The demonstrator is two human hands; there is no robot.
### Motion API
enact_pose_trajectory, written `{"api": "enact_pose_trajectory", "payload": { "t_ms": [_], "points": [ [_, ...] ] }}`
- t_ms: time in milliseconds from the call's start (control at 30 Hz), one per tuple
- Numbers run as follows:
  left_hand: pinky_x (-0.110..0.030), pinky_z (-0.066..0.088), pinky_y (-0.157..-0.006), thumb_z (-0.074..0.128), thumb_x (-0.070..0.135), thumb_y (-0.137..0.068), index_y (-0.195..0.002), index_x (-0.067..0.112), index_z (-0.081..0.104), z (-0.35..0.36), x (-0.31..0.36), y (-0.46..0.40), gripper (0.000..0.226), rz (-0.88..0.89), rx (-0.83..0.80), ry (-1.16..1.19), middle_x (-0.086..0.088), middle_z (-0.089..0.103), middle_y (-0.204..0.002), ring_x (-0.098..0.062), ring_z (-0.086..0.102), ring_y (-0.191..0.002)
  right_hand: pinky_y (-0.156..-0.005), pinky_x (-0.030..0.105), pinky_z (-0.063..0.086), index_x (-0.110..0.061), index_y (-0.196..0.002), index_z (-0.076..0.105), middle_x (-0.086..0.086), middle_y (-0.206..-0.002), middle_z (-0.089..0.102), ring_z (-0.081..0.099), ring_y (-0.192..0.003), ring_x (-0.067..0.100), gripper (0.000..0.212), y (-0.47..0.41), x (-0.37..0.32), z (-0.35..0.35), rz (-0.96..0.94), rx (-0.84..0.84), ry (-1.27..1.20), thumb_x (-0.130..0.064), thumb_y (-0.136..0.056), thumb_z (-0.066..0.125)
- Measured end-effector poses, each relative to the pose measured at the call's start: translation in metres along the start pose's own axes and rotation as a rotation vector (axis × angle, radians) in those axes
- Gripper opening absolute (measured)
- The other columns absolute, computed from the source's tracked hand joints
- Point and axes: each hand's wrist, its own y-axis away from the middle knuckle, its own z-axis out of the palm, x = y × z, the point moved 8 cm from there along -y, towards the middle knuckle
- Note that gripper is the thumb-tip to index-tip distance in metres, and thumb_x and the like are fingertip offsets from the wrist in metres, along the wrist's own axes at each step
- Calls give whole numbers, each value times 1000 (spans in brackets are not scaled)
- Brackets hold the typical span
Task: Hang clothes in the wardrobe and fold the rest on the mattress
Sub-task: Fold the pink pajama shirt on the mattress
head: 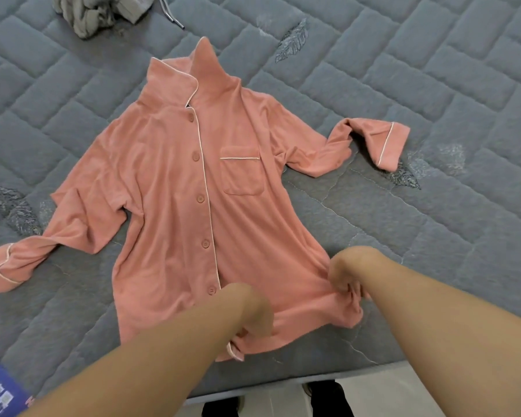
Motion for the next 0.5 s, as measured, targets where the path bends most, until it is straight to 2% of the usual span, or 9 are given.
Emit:
{"api": "enact_pose_trajectory", "payload": {
  "t_ms": [67,133,167,233,300,333,433,467,500],
  "points": [
    [-39,49,-94,42,21,-97,-101,9,65,-53,-18,13,26,-37,371,199,-15,66,-112,-34,60,-101,-70,33,52,-9,-105,66,9,-96,70,66,-86,27,28,1,16,-7,7,-164,-237,-23,-84,52],
    [-35,45,-85,43,19,-93,-109,15,59,-106,-49,37,23,-89,744,414,-10,62,-123,-32,58,-111,-63,28,46,-14,-93,60,8,-84,66,60,-68,24,22,-7,45,-39,19,-83,-699,-33,-83,54],
    [-34,43,-83,44,20,-92,-106,18,55,-125,-63,46,18,-93,852,476,-8,62,-122,-31,58,-110,-62,27,45,-15,-88,56,9,-83,63,56,-63,23,24,-11,63,-64,14,49,-944,-38,-82,54],
    [-36,46,-85,45,21,-92,-102,16,50,-159,-83,56,12,-93,963,567,-9,61,-120,-30,58,-106,-63,35,53,-11,-102,54,14,-95,64,62,-71,28,42,-10,109,-121,35,465,-1313,-46,-80,59],
    [-44,46,-93,46,18,-91,-113,12,52,-190,-95,64,23,-95,1069,630,-12,57,-124,-33,56,-110,-74,51,58,-9,-126,43,18,-120,56,63,-98,38,73,2,150,-167,80,847,-1438,-50,-70,65],
    [-47,45,-96,46,17,-90,-120,11,51,-205,-100,70,31,-109,1136,632,-14,53,-128,-36,53,-115,-84,55,55,-10,-133,35,17,-132,47,57,-112,40,86,6,162,-183,96,941,-1412,-53,-66,69],
    [-46,41,-98,47,18,-90,-132,11,47,-248,-108,87,43,-193,1328,548,-15,48,-128,-38,48,-116,-99,52,47,-16,-146,23,14,-144,36,46,-127,36,107,-2,169,-210,98,884,-1365,-59,-64,77],
    [-45,41,-96,47,20,-90,-131,12,49,-262,-108,89,41,-218,1369,516,-14,49,-126,-37,49,-115,-93,47,52,-14,-145,26,14,-135,48,55,-118,31,98,-9,166,-213,58,827,-1460,-50,-69,77],
    [-44,42,-95,47,20,-91,-130,12,50,-276,-109,91,40,-243,1409,505,-14,51,-124,-37,50,-113,-75,36,57,-10,-139,35,15,-112,63,67,-93,24,76,-15,162,-216,-45,759,-1608,-33,-78,74]
  ]
}}
